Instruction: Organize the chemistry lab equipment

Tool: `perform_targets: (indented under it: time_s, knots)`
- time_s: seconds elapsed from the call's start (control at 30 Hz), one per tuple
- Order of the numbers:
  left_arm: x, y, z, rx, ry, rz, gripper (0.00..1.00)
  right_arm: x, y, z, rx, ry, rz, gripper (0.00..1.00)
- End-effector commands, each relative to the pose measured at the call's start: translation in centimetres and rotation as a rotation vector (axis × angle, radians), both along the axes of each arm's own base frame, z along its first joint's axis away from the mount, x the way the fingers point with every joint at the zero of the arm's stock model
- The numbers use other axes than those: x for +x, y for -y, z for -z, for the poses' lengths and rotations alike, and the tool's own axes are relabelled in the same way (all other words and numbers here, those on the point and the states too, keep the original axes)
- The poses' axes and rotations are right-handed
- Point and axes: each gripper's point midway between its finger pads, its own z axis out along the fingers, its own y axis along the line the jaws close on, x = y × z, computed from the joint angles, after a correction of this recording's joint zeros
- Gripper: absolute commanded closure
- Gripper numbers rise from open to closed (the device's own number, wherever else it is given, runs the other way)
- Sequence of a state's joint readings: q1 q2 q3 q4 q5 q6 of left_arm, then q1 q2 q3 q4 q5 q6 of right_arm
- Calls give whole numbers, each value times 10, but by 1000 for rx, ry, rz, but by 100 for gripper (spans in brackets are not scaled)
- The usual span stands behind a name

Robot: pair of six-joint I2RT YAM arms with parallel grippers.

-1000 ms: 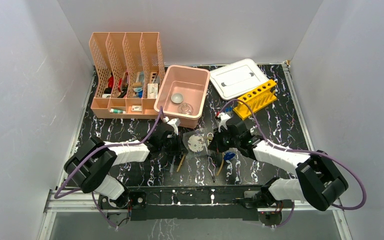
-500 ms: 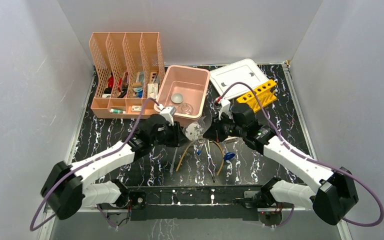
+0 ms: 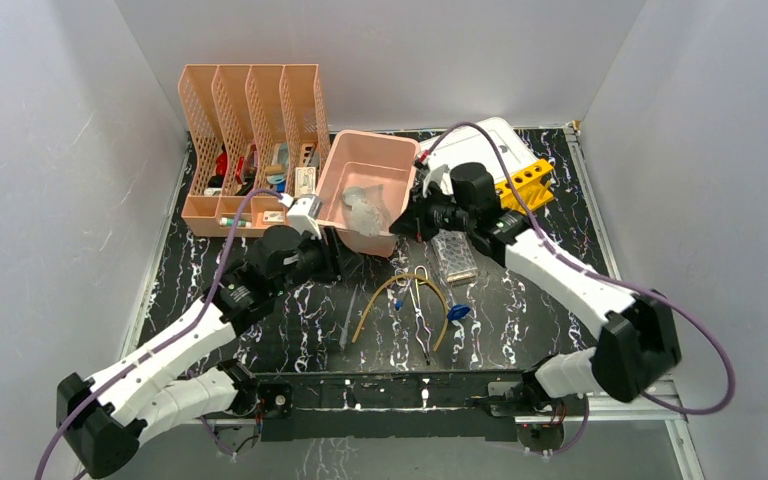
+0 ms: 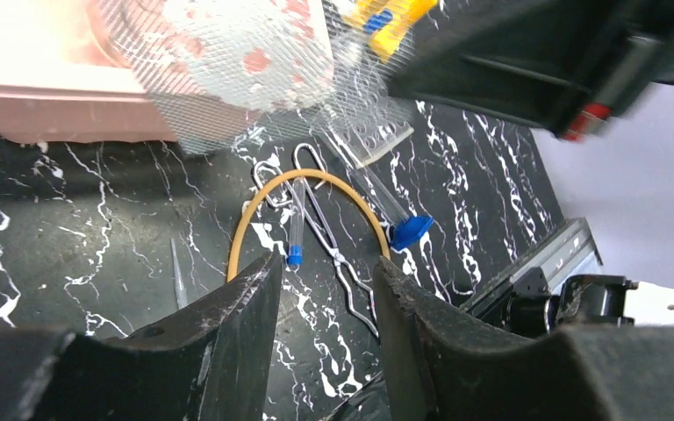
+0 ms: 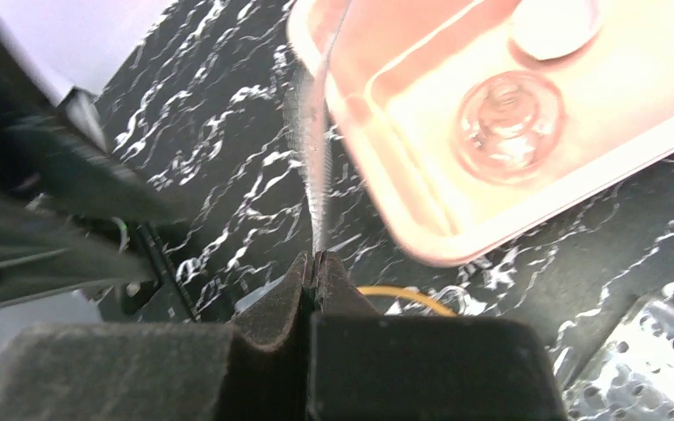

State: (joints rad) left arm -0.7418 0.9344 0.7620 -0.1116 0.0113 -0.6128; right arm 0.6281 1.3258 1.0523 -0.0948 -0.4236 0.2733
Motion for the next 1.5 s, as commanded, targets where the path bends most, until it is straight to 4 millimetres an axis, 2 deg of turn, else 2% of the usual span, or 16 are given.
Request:
perform_targets:
  time_s: [0.0, 0.1, 0.3, 0.33, 0.5, 0.67, 0.9, 1.0, 1.1, 1.13, 1.2, 1.23, 1.27, 1.33, 1.37, 1.47]
  knots:
    - [1, -19, -20, 1, 69, -73, 58, 61, -8, -20, 47, 116, 78, 100]
    - [0, -26, -19, 29, 73, -89, 59, 98, -11, -15, 69, 122, 130, 100]
    - [4, -36, -20, 98, 89, -108, 59, 148, -26, -21, 112, 138, 158, 100]
    - [4, -37, -22, 105, 92, -110, 59, 155, -28, -16, 141, 110, 155, 100]
    - [8, -40, -29, 115, 112, -129, 59, 181, -38, -25, 224, 164, 113, 100]
    - [10, -39, -26, 151, 101, -118, 58, 201, -54, -17, 260, 208, 70, 100]
    - [10, -39, -31, 138, 115, -120, 57, 211, -57, 7, 255, 207, 87, 100]
    - [9, -40, -20, 140, 100, -127, 56, 206, -52, 13, 228, 166, 105, 100]
    - [12, -37, -13, 145, 92, -123, 56, 195, -49, -9, 251, 202, 93, 100]
    - [14, -35, -10, 153, 91, -117, 55, 189, -48, -28, 272, 242, 94, 100]
    - [18, -28, -8, 162, 91, -97, 54, 177, -48, -56, 329, 166, 139, 100]
    - [20, -22, -5, 164, 87, -77, 51, 175, -45, -66, 312, 191, 143, 30]
    - [22, -17, -4, 162, 84, -59, 45, 175, -42, -66, 274, 204, 150, 17]
    - [22, -10, -2, 155, 77, -36, 20, 180, -42, -57, 221, 181, 154, 3]
    - [22, -9, -1, 150, 74, -30, 15, 181, -43, -50, 209, 169, 153, 2]
    - [20, -12, 0, 152, 72, -43, 13, 183, -43, -44, 191, 168, 170, 2]
